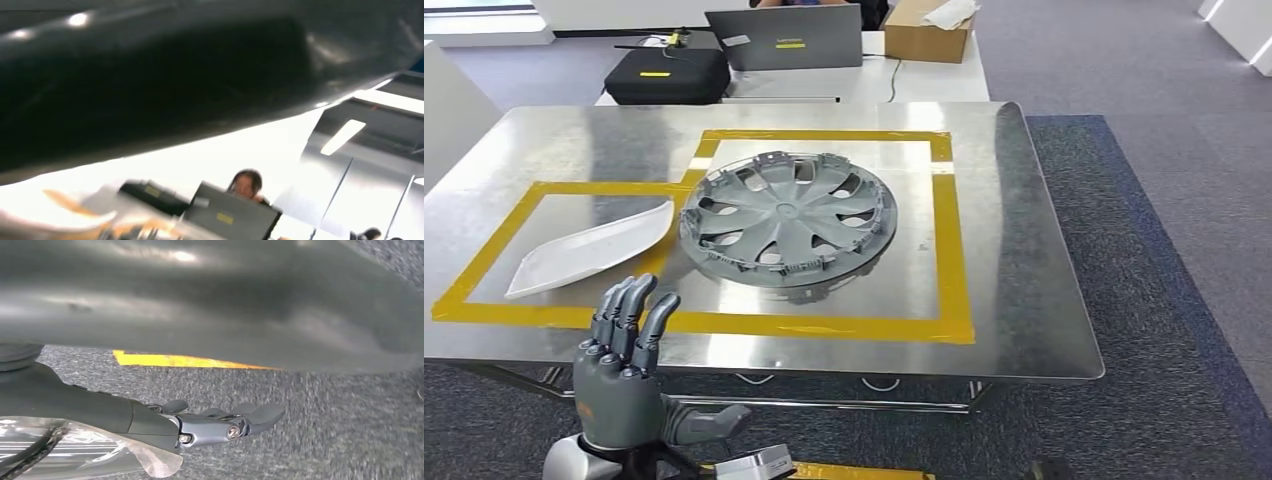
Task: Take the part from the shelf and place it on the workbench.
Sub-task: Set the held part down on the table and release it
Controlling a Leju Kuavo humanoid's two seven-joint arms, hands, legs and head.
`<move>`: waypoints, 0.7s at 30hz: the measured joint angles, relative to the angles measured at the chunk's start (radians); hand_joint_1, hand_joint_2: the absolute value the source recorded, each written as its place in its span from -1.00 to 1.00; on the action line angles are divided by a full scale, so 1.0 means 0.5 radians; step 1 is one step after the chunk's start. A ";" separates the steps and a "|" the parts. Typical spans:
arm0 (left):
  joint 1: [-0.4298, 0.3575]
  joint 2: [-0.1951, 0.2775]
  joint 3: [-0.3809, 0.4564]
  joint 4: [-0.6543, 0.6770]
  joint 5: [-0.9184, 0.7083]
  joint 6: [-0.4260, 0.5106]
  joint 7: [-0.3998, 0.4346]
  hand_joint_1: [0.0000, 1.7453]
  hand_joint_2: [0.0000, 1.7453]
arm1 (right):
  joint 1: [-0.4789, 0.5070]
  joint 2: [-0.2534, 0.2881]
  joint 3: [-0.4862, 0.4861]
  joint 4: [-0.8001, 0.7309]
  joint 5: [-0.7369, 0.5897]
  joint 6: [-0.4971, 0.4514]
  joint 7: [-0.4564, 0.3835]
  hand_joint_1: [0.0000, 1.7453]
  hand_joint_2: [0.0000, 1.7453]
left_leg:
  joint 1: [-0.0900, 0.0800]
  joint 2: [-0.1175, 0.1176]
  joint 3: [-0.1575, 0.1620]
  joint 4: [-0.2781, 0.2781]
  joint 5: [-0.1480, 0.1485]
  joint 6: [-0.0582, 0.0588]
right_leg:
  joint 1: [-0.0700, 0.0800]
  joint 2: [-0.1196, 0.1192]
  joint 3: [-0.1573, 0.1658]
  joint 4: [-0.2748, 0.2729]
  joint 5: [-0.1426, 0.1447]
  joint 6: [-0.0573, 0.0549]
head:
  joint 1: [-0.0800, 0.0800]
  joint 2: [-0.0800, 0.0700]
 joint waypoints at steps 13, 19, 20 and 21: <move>0.120 -0.136 0.165 0.439 0.555 0.001 -0.482 -1.00 -1.00 | 0.083 -0.063 1.586 -0.012 -1.946 -0.191 -0.063 -1.00 -1.00 | -0.048 0.046 0.362 -0.515 0.195 0.127 | 0.032 -0.039 -0.181 0.062 0.050 0.069 | -0.008 0.000; 0.143 -0.190 0.305 0.649 0.805 0.001 -0.495 -1.00 -1.00 | 0.103 -0.095 1.756 -0.010 -1.869 -0.202 -0.170 -1.00 -1.00 | -0.042 0.043 0.178 -0.498 0.331 0.122 | 0.024 0.000 -0.161 0.454 -0.147 0.107 | -0.003 0.000; 0.148 -0.210 0.360 0.709 0.833 0.002 -0.511 -1.00 -1.00 | 0.108 -0.099 1.760 -0.010 -1.863 -0.205 -0.188 -1.00 -1.00 | -0.040 0.042 0.149 -0.484 0.347 0.113 | 0.018 0.002 -0.067 0.350 -0.096 0.113 | -0.003 0.000; 0.150 -0.236 0.432 0.773 0.855 0.002 -0.535 -1.00 -1.00 | 0.112 -0.101 1.762 -0.010 -1.858 -0.209 -0.202 -1.00 -1.00 | -0.040 0.041 0.119 -0.464 0.359 0.102 | 0.014 0.008 0.050 0.210 -0.075 0.118 | -0.001 0.000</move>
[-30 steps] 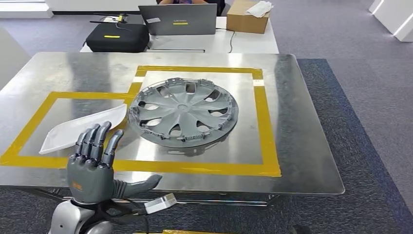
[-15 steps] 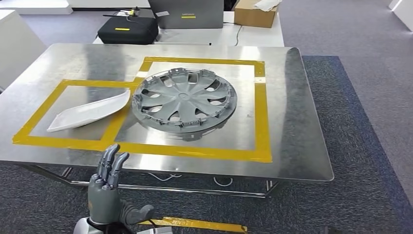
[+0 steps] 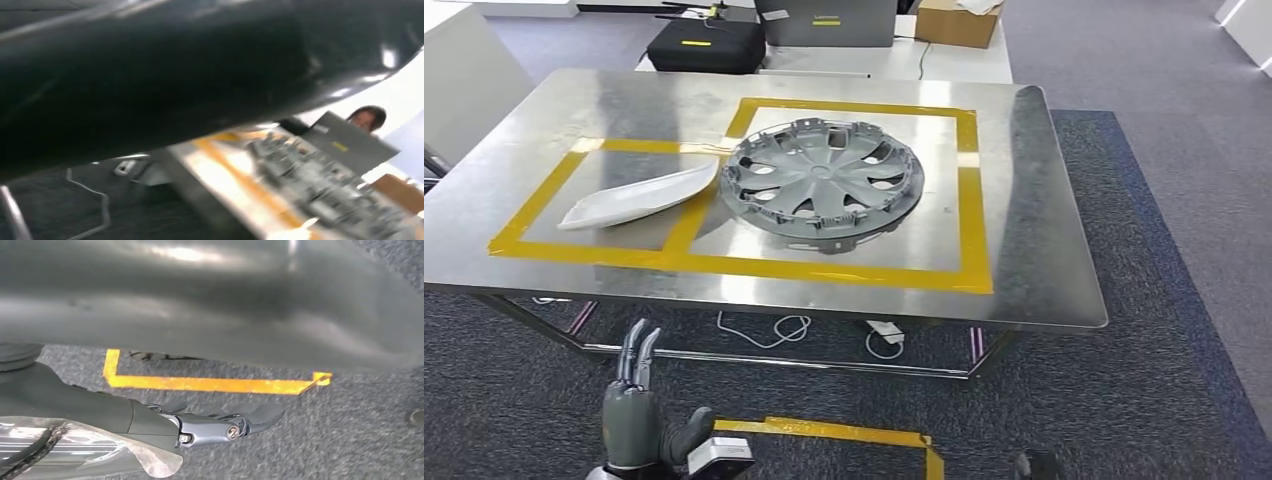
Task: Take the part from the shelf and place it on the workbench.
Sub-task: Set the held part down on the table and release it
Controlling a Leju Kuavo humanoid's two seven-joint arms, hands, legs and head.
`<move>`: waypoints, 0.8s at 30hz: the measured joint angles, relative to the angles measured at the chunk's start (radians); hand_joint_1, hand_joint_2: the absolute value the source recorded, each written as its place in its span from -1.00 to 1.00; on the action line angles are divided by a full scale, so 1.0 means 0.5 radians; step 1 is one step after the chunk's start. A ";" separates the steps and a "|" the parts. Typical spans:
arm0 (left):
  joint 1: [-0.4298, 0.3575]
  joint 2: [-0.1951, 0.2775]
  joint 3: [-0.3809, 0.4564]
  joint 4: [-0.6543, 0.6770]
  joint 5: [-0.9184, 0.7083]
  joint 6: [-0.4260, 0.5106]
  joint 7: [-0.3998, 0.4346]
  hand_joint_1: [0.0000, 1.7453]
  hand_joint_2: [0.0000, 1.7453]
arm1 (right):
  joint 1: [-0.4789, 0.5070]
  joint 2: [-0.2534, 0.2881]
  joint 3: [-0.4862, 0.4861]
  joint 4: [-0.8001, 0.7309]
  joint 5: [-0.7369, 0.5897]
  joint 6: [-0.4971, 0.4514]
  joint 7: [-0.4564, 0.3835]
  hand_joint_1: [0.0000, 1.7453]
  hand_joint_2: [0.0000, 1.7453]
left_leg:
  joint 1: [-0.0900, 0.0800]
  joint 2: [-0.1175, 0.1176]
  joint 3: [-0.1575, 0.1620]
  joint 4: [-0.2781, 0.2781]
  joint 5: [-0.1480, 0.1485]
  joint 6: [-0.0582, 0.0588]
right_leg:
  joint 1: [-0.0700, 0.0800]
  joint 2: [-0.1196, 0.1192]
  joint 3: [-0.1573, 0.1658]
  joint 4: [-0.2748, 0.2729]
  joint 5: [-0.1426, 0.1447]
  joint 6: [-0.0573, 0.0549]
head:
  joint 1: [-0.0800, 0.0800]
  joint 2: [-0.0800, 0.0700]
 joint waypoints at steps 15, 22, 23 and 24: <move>-0.323 -0.109 1.298 1.676 -0.028 -0.177 -0.062 -1.00 -1.00 | 0.057 -0.002 -0.021 0.018 0.051 -0.017 -0.115 -1.00 -1.00 | 0.017 -0.018 0.124 0.326 -0.220 -0.062 | 0.023 -0.031 -0.059 -0.267 0.135 -0.128 | -0.002 0.000; -0.503 -0.076 1.612 2.224 0.144 -0.590 0.215 -1.00 -1.00 | 0.065 -0.005 -0.056 0.018 0.061 -0.029 -0.233 -1.00 -1.00 | 0.002 -0.002 0.276 -0.060 -0.178 0.015 | 0.012 -0.006 -0.155 -0.217 0.146 -0.045 | 0.004 0.000; -0.517 -0.076 1.643 2.269 0.153 -0.621 0.239 -1.00 -1.00 | 0.067 -0.007 -0.061 0.018 0.063 -0.029 -0.248 -1.00 -1.00 | 0.004 0.011 0.251 -0.064 -0.156 0.027 | 0.011 -0.003 -0.183 -0.140 0.056 -0.038 | 0.008 0.000; -0.531 -0.076 1.669 2.308 0.151 -0.649 0.268 -1.00 -1.00 | 0.068 -0.008 -0.065 0.017 0.066 -0.030 -0.266 -1.00 -1.00 | 0.000 0.021 0.223 -0.061 -0.137 0.036 | 0.010 -0.002 -0.217 -0.026 -0.048 -0.031 | 0.011 0.000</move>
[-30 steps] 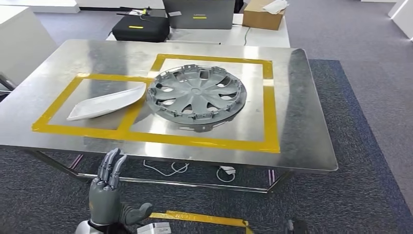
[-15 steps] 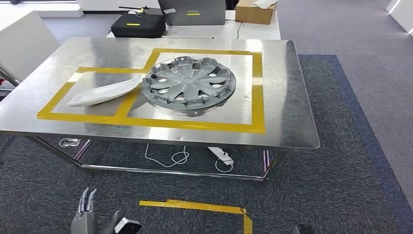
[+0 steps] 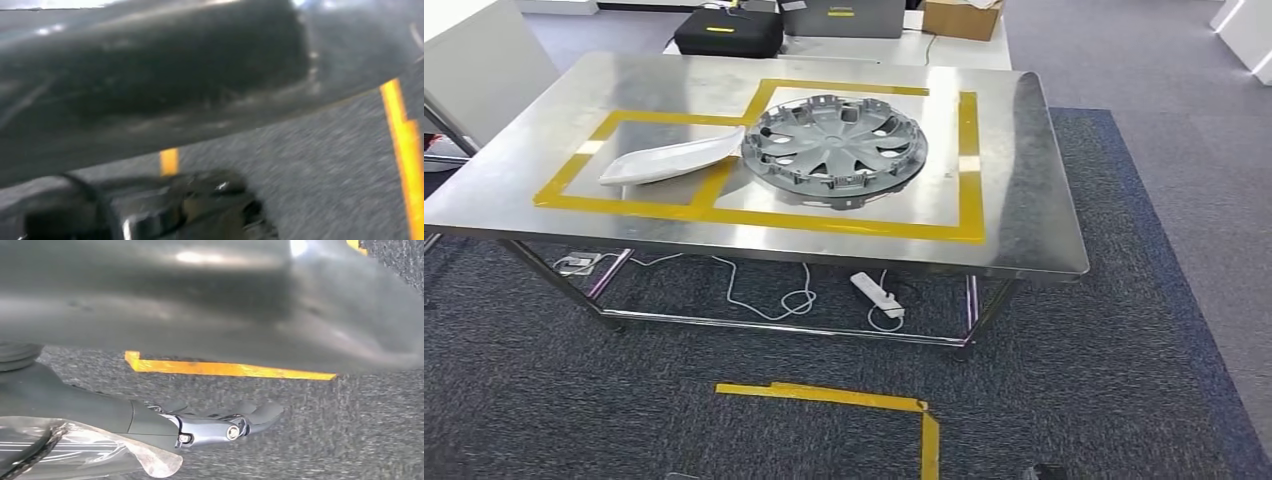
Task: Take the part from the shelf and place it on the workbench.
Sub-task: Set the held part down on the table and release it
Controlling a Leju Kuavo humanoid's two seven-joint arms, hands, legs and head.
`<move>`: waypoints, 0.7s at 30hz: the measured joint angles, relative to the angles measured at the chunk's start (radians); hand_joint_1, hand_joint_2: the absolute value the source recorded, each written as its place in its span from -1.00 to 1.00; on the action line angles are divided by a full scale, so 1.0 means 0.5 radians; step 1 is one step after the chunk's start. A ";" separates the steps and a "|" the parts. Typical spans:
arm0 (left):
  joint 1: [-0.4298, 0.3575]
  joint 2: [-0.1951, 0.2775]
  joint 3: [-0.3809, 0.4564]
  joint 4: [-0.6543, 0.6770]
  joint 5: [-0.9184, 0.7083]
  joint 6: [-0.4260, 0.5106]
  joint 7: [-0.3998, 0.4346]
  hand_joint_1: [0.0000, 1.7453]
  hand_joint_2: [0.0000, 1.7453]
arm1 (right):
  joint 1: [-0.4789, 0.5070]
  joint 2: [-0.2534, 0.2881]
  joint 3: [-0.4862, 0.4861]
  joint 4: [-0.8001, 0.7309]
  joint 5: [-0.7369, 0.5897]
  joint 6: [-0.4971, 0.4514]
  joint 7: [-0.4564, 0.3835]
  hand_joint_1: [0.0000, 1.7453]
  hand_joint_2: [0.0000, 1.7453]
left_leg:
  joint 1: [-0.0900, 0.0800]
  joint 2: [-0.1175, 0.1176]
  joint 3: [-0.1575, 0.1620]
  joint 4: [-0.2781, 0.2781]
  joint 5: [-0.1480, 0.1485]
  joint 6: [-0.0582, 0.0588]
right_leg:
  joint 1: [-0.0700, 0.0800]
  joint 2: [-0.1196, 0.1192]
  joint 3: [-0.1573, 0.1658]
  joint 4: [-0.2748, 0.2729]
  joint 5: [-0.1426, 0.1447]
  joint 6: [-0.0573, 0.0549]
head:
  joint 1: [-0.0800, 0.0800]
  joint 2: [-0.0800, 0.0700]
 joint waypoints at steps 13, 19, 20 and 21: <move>-0.089 0.036 0.067 0.226 -0.250 -0.121 0.260 -1.00 -1.00 | -0.023 -0.015 -0.151 -0.048 0.040 -0.170 -0.107 -1.00 -1.00 | -0.013 0.136 -0.271 0.148 0.105 -0.077 | 0.014 -0.087 0.402 -0.328 0.036 -0.073 | -0.001 0.000; -0.095 0.064 -0.007 0.257 -0.395 -0.088 0.275 -1.00 -1.00 | -0.017 -0.016 -0.211 -0.049 0.039 -0.152 -0.108 -1.00 -1.00 | 0.011 -0.005 -0.279 0.634 -0.240 -0.116 | 0.009 0.029 0.244 -0.293 0.166 -0.097 | -0.004 0.000; -0.097 0.067 -0.020 0.259 -0.409 -0.086 0.279 -1.00 -1.00 | -0.016 -0.016 -0.217 -0.049 0.039 -0.147 -0.108 -1.00 -1.00 | 0.012 -0.013 -0.214 0.563 -0.182 -0.112 | 0.008 0.051 0.211 -0.280 0.183 -0.092 | -0.004 0.000; -0.097 0.070 -0.033 0.260 -0.425 -0.085 0.282 -1.00 -1.00 | -0.015 -0.016 -0.224 -0.049 0.038 -0.141 -0.108 -1.00 -1.00 | 0.015 -0.041 -0.126 0.433 -0.128 -0.106 | 0.006 0.074 0.181 -0.268 0.198 -0.085 | -0.004 0.000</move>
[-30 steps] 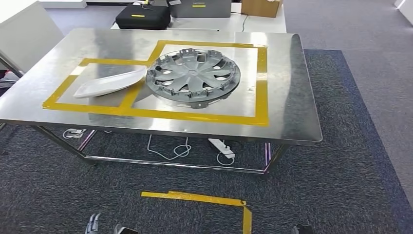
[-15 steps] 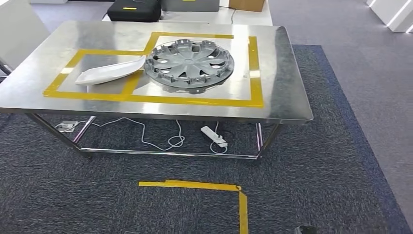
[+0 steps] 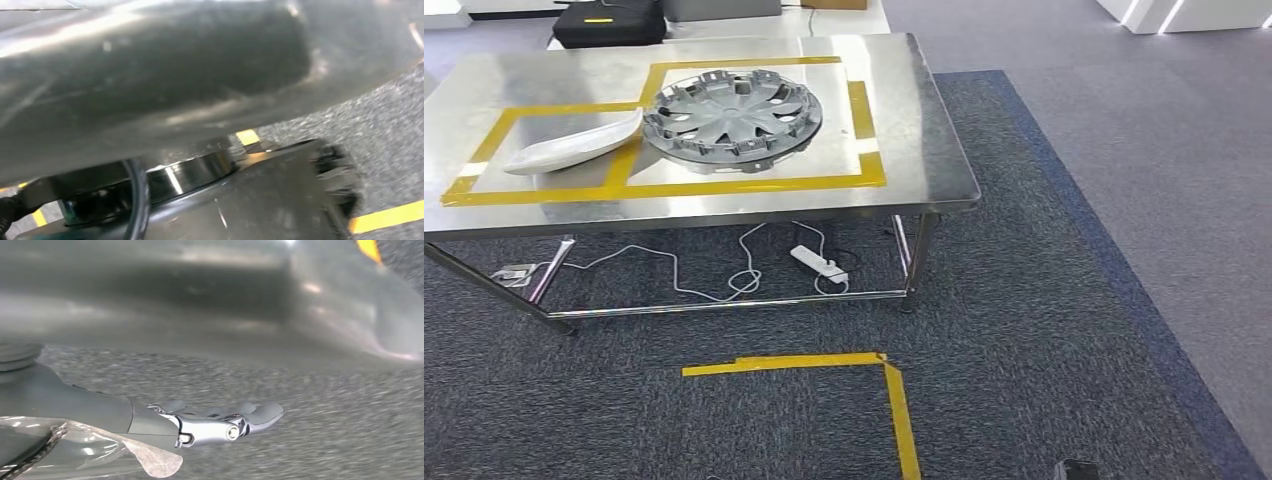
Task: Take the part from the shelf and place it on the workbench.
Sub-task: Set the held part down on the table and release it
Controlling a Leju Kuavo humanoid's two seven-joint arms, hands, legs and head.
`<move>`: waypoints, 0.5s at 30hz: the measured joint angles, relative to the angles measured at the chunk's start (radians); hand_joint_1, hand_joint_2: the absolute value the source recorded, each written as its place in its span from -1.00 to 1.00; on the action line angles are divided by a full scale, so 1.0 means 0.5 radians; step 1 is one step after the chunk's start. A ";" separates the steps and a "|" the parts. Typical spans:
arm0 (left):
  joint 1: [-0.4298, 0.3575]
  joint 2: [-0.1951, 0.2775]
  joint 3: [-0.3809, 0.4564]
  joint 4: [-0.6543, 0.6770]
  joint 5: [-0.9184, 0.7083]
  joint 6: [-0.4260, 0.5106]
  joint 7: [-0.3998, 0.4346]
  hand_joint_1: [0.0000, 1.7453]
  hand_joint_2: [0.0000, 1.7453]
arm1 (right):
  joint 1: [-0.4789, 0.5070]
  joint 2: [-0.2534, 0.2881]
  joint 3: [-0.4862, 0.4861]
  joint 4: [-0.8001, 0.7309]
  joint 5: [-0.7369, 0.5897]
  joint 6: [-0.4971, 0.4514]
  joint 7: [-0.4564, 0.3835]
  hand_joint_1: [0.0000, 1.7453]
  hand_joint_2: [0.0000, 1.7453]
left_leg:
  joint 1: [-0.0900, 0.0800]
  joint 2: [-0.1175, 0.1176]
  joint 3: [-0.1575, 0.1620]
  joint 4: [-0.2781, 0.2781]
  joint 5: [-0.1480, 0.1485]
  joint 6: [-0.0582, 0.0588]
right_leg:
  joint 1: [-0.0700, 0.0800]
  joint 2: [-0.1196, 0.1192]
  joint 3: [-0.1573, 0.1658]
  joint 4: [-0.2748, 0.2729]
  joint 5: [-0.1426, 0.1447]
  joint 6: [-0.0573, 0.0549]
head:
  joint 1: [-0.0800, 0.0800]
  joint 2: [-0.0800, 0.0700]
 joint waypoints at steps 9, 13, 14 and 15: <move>-0.007 0.019 -0.062 0.027 -0.017 -0.008 -0.048 -1.00 -1.00 | 0.010 -0.001 -0.075 0.002 -0.022 0.063 -0.025 -1.00 -1.00 | 0.000 0.003 0.116 -0.391 0.101 0.098 | -0.002 -0.017 -0.210 0.221 -0.116 0.093 | 0.015 0.000; -0.005 0.025 -0.061 0.028 0.009 -0.039 -0.132 -1.00 -1.00 | 0.010 0.003 -0.118 0.002 -0.019 0.083 -0.042 -1.00 -1.00 | -0.025 0.113 0.022 -0.388 0.163 0.113 | -0.002 -0.064 -0.278 0.640 -0.227 0.098 | 0.018 0.000; -0.007 0.026 -0.061 0.028 0.007 -0.047 -0.146 -1.00 -1.00 | 0.015 0.003 -0.130 0.002 -0.020 0.086 -0.044 -1.00 -1.00 | -0.030 0.138 0.001 -0.386 0.178 0.113 | 0.001 -0.071 -0.232 0.620 -0.153 0.093 | 0.018 0.000; -0.008 0.027 -0.061 0.028 0.003 -0.052 -0.156 -1.00 -1.00 | 0.020 0.003 -0.140 0.002 -0.019 0.088 -0.047 -1.00 -1.00 | -0.034 0.159 -0.017 -0.383 0.191 0.111 | 0.006 -0.090 -0.150 0.530 -0.085 0.083 | 0.019 0.000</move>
